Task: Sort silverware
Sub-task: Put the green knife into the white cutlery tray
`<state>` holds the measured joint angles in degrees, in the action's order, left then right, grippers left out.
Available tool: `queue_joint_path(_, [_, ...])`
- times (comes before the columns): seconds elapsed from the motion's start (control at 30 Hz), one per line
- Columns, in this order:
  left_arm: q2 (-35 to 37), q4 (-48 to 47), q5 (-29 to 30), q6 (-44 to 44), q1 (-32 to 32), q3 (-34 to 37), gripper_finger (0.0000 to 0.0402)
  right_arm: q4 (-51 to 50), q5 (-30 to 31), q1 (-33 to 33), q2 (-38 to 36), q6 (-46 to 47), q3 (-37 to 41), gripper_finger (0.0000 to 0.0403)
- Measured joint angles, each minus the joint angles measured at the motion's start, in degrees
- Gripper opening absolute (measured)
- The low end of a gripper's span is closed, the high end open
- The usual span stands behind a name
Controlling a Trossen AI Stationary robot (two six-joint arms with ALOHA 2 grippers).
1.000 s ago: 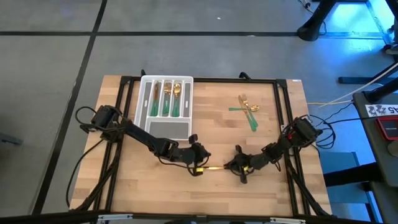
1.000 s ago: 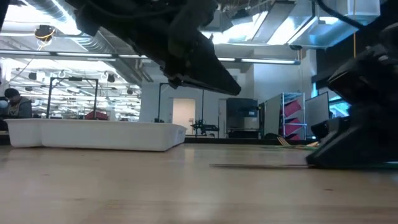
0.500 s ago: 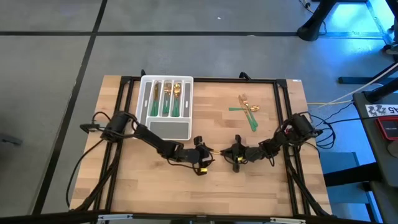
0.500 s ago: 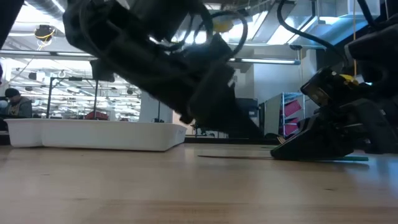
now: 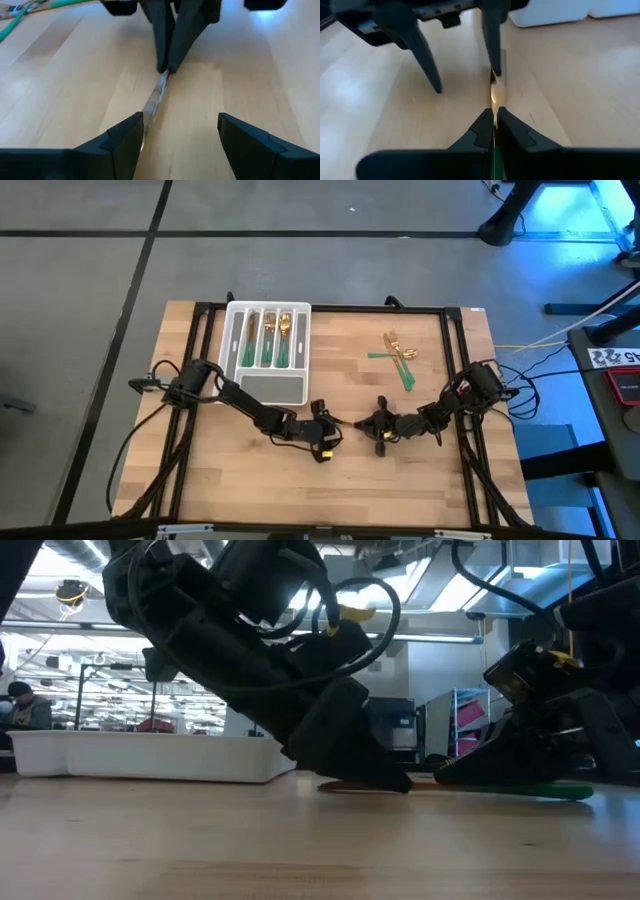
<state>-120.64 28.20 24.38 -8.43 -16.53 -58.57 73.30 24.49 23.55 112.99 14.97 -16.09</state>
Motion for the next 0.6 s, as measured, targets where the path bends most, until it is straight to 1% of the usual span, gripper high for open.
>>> queue_joint_path(0.17, [0.00, -2.72, 0.71, -0.74, 0.44, -0.05, 0.0242, -0.39, -1.84, 0.00, -0.24, -0.39, -0.76, 0.0022])
queue_joint_path(0.3, [-0.17, -3.69, 0.82, -2.23, 1.23, -0.13, 0.0241, -0.54, -4.86, 0.00, -0.24, -0.50, -1.06, 0.0006])
queue_joint_path(0.4, [-0.79, -3.32, 0.94, -1.82, 1.38, -0.15, 0.0241, -0.17, -5.04, 0.02, -0.25, -0.49, -1.06, 0.0003])
queue_joint_path(0.5, [-1.11, -3.27, 0.99, -3.29, 1.38, -0.15, 0.0241, 0.43, -5.09, 0.02, -0.60, -0.49, -1.08, 0.0018])
queue_joint_path(0.6, [-1.17, -3.34, 0.72, -3.97, 0.93, -0.15, 0.0241, 0.28, -5.11, 0.04, -1.64, -0.49, -1.06, 0.0053])
